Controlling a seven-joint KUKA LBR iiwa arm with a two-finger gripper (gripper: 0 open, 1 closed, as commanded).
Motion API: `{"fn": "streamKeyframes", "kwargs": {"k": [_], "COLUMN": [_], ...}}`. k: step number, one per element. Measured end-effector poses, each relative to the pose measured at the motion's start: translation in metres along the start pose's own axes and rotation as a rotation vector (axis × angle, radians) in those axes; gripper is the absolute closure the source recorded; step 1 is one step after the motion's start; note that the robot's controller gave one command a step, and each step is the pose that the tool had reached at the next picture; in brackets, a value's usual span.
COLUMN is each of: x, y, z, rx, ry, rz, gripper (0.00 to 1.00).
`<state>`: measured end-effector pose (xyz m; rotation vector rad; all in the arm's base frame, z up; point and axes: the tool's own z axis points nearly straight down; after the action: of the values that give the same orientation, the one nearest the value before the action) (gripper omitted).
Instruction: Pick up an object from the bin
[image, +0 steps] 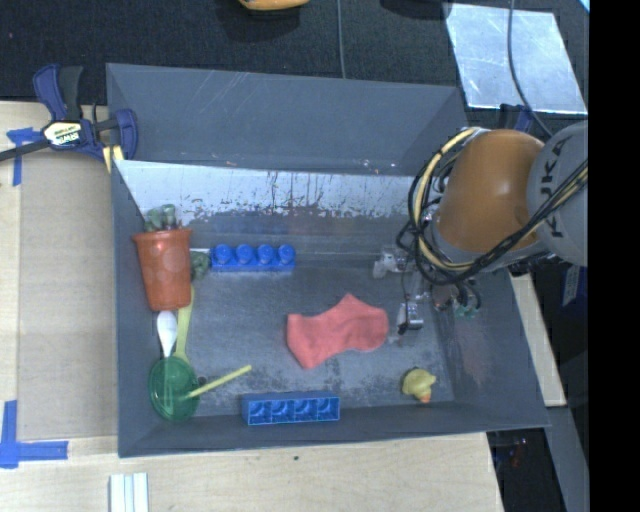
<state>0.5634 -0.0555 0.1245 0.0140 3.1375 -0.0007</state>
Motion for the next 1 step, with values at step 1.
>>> {"fn": "streamKeyframes", "kwargs": {"k": [1], "x": [0.0156], "y": [-0.0042], "z": [0.0512], "rx": [0.003], "ry": [-0.01], "rz": [0.029], "gripper": [0.0]}}
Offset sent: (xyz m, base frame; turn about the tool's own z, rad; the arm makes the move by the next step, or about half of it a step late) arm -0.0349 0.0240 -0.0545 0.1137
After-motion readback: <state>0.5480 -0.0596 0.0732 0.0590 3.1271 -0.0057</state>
